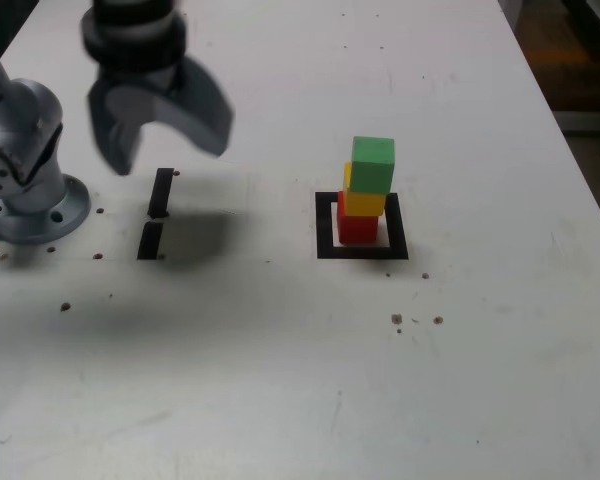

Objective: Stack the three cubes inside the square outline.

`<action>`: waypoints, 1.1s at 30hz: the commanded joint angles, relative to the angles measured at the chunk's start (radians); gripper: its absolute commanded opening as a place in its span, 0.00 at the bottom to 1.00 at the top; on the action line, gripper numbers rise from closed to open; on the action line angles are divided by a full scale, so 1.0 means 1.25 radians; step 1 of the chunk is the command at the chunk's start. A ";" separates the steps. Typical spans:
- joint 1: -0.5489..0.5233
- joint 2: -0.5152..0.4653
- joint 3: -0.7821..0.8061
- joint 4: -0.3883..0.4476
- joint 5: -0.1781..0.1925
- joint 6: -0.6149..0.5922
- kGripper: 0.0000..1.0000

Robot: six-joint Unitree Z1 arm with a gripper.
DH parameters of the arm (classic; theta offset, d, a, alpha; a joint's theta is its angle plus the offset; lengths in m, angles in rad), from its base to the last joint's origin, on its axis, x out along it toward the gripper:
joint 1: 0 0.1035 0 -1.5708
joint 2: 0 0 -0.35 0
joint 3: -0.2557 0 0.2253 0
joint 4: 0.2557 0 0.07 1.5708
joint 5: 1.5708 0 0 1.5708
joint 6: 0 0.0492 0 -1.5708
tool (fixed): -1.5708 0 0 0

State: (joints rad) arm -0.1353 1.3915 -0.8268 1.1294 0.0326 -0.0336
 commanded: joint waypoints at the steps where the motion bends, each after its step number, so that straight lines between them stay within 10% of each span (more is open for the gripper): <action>1: 0.001 0.000 0.057 -0.005 0.001 0.003 1.00; 33: -0.008 0.076 0.062 -0.041 -0.013 0.009 1.00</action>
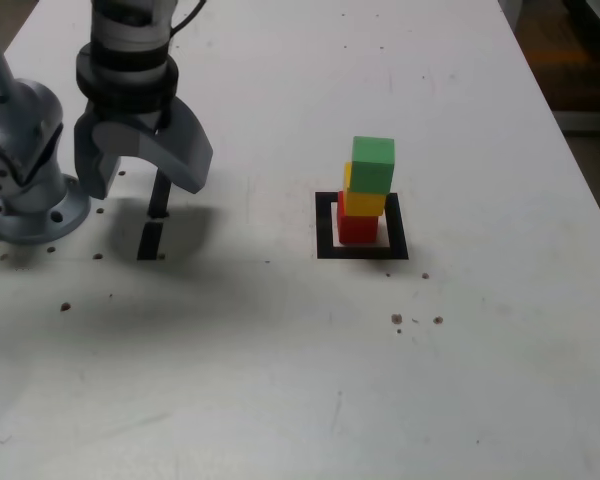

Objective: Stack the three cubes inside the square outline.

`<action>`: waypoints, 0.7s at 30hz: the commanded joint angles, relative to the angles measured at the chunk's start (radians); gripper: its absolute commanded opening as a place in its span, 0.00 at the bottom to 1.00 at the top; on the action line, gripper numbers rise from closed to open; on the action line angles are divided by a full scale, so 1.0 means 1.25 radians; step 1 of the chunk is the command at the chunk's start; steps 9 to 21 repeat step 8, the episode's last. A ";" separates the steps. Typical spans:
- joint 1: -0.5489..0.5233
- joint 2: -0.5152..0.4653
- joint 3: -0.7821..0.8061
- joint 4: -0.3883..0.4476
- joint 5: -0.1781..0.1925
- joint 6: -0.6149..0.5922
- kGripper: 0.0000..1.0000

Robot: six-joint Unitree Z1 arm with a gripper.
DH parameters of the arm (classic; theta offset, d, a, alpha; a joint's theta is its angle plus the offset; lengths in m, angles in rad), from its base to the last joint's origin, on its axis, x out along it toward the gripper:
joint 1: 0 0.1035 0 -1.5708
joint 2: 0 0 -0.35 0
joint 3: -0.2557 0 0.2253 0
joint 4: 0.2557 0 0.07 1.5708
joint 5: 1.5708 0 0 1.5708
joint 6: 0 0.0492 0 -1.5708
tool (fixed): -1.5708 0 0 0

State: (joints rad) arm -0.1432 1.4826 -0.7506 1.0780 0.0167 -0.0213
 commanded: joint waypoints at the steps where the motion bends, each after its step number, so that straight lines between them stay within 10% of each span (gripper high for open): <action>1: -0.001 0.004 0.000 0.000 0.000 -0.001 1.00; 21: -0.001 0.006 0.001 -0.001 0.000 -0.001 1.00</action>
